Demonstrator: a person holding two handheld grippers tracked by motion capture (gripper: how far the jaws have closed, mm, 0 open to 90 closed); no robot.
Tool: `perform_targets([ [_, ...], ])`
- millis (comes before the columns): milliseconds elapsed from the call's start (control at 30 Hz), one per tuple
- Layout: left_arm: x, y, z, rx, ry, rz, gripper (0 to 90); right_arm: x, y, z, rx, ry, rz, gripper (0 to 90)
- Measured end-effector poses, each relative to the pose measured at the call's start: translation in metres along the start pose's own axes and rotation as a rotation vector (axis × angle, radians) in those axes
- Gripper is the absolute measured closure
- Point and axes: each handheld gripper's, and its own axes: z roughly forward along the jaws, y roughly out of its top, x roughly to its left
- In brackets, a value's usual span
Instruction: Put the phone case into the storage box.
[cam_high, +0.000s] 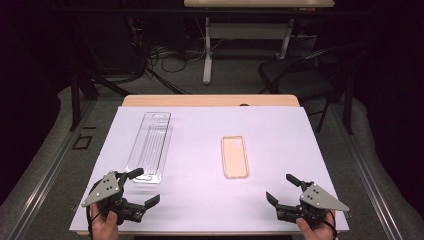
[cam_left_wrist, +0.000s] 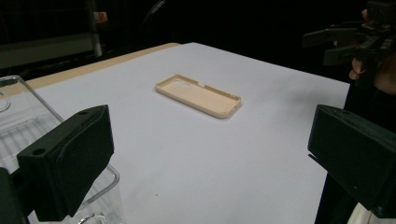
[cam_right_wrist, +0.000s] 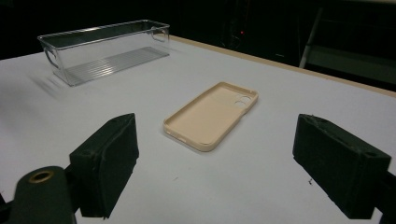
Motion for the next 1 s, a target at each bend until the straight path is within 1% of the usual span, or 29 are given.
perform_targets([
  [33, 0.0, 0.0, 0.0, 0.0, 0.0, 0.0, 0.5, 0.0, 0.001, 0.0, 0.007, 0.002, 0.004, 13.8],
  [100, 0.004, 0.007, 0.002, 0.017, 0.008, -0.033, 0.5, -0.001, 0.004, 0.001, 0.029, 0.01, 0.008, 13.8],
  [133, 0.004, 0.007, 0.002, 0.017, 0.008, -0.033, 0.5, -0.001, 0.004, 0.001, 0.029, 0.01, 0.008, 13.8],
  [167, 0.007, 0.01, 0.003, 0.03, 0.005, -0.047, 0.5, -0.001, 0.006, 0.001, 0.04, 0.008, 0.01, 13.9],
  [200, 0.01, 0.013, 0.005, 0.041, -0.01, -0.074, 0.5, -0.001, 0.01, 0.003, 0.058, 0.004, 0.003, 13.9],
  [233, 0.01, 0.013, 0.005, 0.041, -0.01, -0.074, 0.5, -0.001, 0.01, 0.003, 0.058, 0.004, 0.003, 13.9],
  [267, 0.014, 0.017, 0.007, 0.055, -0.022, -0.089, 0.5, -0.001, 0.014, 0.005, 0.066, -0.003, 0.001, 13.9],
  [333, 0.016, 0.021, 0.009, 0.069, -0.027, -0.095, 0.5, 0.0, 0.018, 0.006, 0.07, -0.004, -0.005, 13.8],
  [400, 0.018, 0.027, 0.011, 0.082, -0.023, -0.098, 0.5, 0.0, 0.022, 0.008, 0.083, -0.015, -0.005, 13.8],
  [433, 0.018, 0.027, 0.011, 0.082, -0.023, -0.098, 0.5, -0.001, 0.023, 0.009, 0.1, -0.023, -0.001, 13.8],
  [467, 0.02, 0.033, 0.014, 0.096, -0.014, -0.11, 0.5, -0.002, 0.025, 0.011, 0.112, -0.031, 0.002, 13.7],
  [500, 0.021, 0.036, 0.015, 0.094, -0.012, -0.114, 0.5, -0.003, 0.027, 0.013, 0.12, -0.037, 0.009, 13.6],
  [533, 0.021, 0.036, 0.015, 0.094, -0.012, -0.114, 0.5, -0.003, 0.027, 0.013, 0.12, -0.037, 0.009, 13.6],
  [567, 0.023, 0.043, 0.017, 0.1, -0.017, -0.109, 0.5, -0.005, 0.03, 0.017, 0.137, -0.04, 0.019, 13.5],
  [633, 0.025, 0.05, 0.02, 0.097, -0.008, -0.102, 0.5, -0.006, 0.034, 0.02, 0.144, -0.038, 0.028, 13.3],
  [733, 0.027, 0.06, 0.024, 0.109, -0.004, -0.085, 0.5, -0.007, 0.041, 0.023, 0.15, -0.036, 0.028, 13.3],
  [833, 0.028, 0.068, 0.031, 0.124, -0.011, -0.078, 0.5, -0.008, 0.048, 0.026, 0.153, -0.028, 0.033, 13.3],
  [900, 0.027, 0.073, 0.036, 0.14, -0.011, -0.063, 0.5, -0.009, 0.052, 0.027, 0.154, -0.022, 0.038, 13.3],
  [933, 0.027, 0.073, 0.036, 0.14, -0.011, -0.063, 0.5, -0.009, 0.052, 0.027, 0.154, -0.022, 0.038, 13.3],
  [967, 0.026, 0.077, 0.041, 0.146, 0.004, -0.06, 0.5, -0.009, 0.056, 0.029, 0.156, -0.017, 0.039, 13.0],
  [1000, 0.026, 0.08, 0.045, 0.147, 0.009, -0.063, 0.5, -0.01, 0.058, 0.029, 0.157, -0.016, 0.041, 12.8],
])
